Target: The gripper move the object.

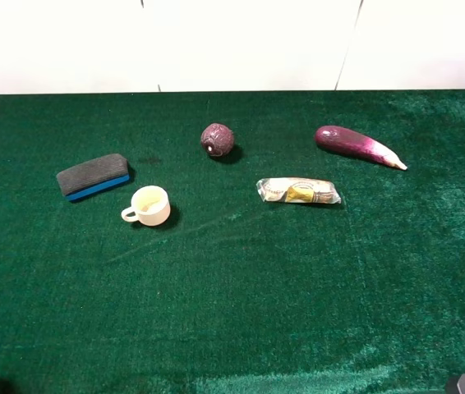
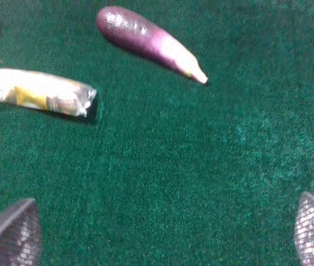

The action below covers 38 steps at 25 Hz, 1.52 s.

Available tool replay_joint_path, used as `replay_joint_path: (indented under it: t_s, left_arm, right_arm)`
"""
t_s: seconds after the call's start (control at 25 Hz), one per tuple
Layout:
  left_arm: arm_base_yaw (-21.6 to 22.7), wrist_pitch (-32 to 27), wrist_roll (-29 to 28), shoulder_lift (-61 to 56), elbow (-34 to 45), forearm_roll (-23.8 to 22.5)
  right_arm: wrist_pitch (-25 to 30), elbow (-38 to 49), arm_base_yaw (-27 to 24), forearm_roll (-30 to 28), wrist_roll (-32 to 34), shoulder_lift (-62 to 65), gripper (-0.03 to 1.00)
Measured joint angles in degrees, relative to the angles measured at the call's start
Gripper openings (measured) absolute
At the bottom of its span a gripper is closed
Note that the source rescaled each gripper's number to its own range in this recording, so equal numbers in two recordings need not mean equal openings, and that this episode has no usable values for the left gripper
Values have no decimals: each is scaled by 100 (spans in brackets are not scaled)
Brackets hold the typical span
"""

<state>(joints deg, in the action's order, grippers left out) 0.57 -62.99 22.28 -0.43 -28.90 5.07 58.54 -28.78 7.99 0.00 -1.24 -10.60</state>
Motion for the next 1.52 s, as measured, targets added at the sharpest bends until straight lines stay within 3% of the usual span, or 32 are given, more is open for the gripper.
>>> replay_joint_path:
  t_s: [0.48,0.6,0.96,1.52]
  left_arm:
    - [0,0,0,0,0,0]
    - [0,0,0,0,0,0]
    - [0,0,0,0,0,0]
    - [0,0,0,0,0,0]
  right_arm:
    - [0,14,-49,-95,5,885,100]
    - [-2,14,-309,-82,-61,1091,100]
    - [3,14,-451,186,-605,1096,100]
    - [3,14,-451,186,-617,1096,100]
